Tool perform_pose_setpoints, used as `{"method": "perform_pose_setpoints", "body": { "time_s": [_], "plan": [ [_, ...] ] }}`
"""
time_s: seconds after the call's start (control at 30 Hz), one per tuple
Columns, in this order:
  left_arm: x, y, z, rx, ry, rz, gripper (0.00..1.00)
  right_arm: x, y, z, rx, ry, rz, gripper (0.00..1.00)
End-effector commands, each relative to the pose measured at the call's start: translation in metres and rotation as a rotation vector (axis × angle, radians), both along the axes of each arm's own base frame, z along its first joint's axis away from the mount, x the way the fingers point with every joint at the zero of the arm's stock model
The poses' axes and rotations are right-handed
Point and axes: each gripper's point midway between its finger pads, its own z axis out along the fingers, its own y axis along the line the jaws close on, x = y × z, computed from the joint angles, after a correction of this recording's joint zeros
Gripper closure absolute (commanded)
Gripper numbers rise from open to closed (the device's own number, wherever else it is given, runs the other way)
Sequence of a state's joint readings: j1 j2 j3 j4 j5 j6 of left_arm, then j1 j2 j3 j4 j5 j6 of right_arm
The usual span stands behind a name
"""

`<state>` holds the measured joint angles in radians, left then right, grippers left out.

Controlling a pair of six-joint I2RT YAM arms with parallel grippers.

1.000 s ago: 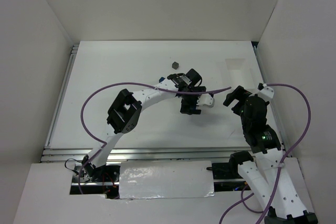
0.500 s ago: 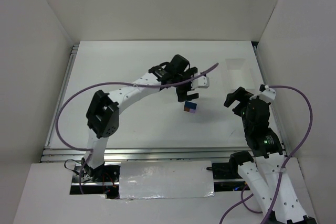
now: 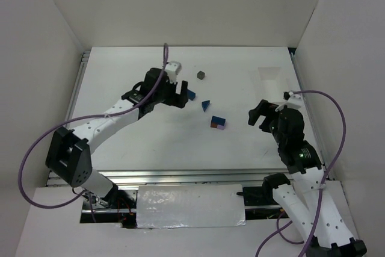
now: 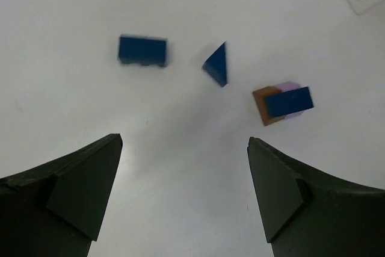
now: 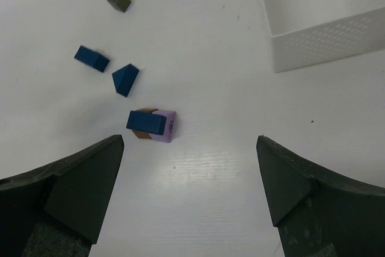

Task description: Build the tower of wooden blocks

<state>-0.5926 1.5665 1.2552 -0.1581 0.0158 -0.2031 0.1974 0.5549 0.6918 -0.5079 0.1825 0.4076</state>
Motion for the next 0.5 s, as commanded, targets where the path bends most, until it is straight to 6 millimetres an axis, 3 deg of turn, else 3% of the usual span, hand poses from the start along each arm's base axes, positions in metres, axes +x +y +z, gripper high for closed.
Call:
{"method": "perform_pose_setpoints", "body": {
  "time_s": [0.0,0.07,0.2,0.23,0.27,0.3,0.33,0.37,0.4,0.43,0.47],
  "plan": [
    [-0.004,0.041,0.011,-0.196,0.071,0.271,0.01,0.011,0.026,0.023,-0.027,-0.055,0.143,0.00],
    [-0.013,0.069,-0.002,-0.198,0.107,0.368,0.01,0.016,0.038,0.023,-0.034,-0.055,0.189,0.00],
    [-0.028,0.097,-0.020,-0.215,0.156,0.417,0.01,0.043,0.076,0.004,-0.151,0.023,0.340,0.00],
    [-0.030,0.104,-0.016,-0.227,0.154,0.436,0.01,0.048,0.085,0.004,-0.187,0.036,0.373,0.00],
    [-0.034,0.115,-0.023,-0.215,0.173,0.472,0.01,0.055,0.103,0.021,-0.220,0.005,0.425,0.00],
    [-0.035,0.122,-0.023,-0.210,0.167,0.498,0.01,0.062,0.113,0.021,-0.265,0.009,0.454,0.00],
    [-0.038,0.128,-0.015,-0.228,0.153,0.524,0.01,0.076,0.124,0.001,-0.358,0.062,0.508,0.00],
    [-0.041,0.137,-0.021,-0.224,0.162,0.559,0.01,0.083,0.135,-0.002,-0.389,0.071,0.542,0.00],
    [-0.045,0.142,-0.022,-0.231,0.164,0.576,0.01,0.093,0.151,0.010,-0.438,0.036,0.587,0.00],
    [-0.054,0.146,-0.023,-0.242,0.162,0.580,0.01,0.105,0.161,-0.013,-0.518,0.088,0.644,0.00],
    [-0.057,0.152,-0.024,-0.247,0.158,0.598,0.01,0.117,0.173,-0.002,-0.535,0.062,0.658,0.00]
  ]
}}
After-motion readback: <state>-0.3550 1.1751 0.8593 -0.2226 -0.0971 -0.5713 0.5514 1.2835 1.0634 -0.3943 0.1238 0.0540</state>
